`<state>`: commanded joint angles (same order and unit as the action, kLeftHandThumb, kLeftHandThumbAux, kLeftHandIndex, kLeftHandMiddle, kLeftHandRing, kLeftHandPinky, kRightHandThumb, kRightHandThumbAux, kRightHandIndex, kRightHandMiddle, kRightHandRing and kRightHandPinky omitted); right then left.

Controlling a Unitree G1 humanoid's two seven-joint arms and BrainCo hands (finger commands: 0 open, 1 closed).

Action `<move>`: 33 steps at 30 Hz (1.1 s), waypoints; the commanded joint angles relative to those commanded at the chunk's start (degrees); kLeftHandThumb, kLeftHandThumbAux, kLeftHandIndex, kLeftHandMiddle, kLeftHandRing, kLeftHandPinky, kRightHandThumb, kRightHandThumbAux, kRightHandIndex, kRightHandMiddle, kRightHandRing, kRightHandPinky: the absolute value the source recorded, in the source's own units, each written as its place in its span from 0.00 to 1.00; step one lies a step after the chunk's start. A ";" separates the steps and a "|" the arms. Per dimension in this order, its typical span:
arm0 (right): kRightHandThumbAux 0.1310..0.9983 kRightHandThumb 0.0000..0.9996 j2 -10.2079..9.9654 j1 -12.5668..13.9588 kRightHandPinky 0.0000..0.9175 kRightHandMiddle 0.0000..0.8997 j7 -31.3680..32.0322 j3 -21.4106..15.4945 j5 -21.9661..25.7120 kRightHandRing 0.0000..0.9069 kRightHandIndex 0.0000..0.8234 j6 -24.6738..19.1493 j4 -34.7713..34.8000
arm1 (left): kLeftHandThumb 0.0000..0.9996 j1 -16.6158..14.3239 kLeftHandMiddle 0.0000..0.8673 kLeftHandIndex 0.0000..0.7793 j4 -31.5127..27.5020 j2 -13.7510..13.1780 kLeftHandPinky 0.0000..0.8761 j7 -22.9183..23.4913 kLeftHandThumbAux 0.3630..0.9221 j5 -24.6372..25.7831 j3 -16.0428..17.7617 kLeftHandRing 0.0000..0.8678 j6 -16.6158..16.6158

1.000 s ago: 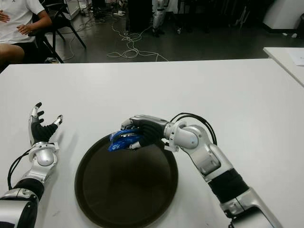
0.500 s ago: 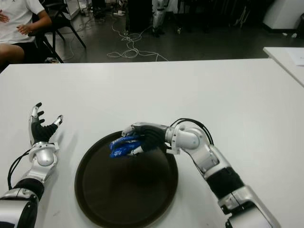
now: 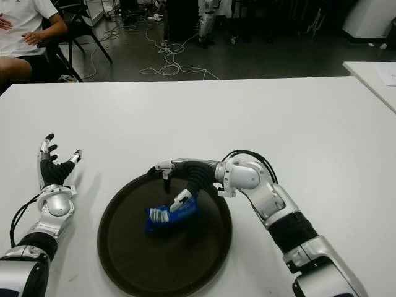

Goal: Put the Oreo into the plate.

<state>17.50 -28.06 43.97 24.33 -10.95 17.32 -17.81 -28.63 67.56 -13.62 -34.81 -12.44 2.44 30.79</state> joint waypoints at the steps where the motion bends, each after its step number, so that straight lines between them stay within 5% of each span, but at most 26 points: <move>1: 0.42 0.00 -0.07 0.05 0.08 0.08 0.06 -0.12 0.23 0.08 0.03 -0.23 -0.01 | 0.30 -0.03 0.13 0.15 0.03 -0.03 0.21 -0.17 0.74 -0.15 -0.08 0.15 -0.07; 33: 0.42 0.00 -0.87 0.32 0.05 0.05 -0.05 -1.07 2.05 0.04 0.02 0.15 -1.68 | 0.27 0.03 0.11 0.14 -0.16 0.01 0.19 -0.80 0.74 -0.55 -0.47 0.13 -0.43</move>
<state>16.63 -27.74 43.92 23.26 -8.91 17.47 -19.49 -28.60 67.40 -13.61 -35.61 -12.99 1.97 30.35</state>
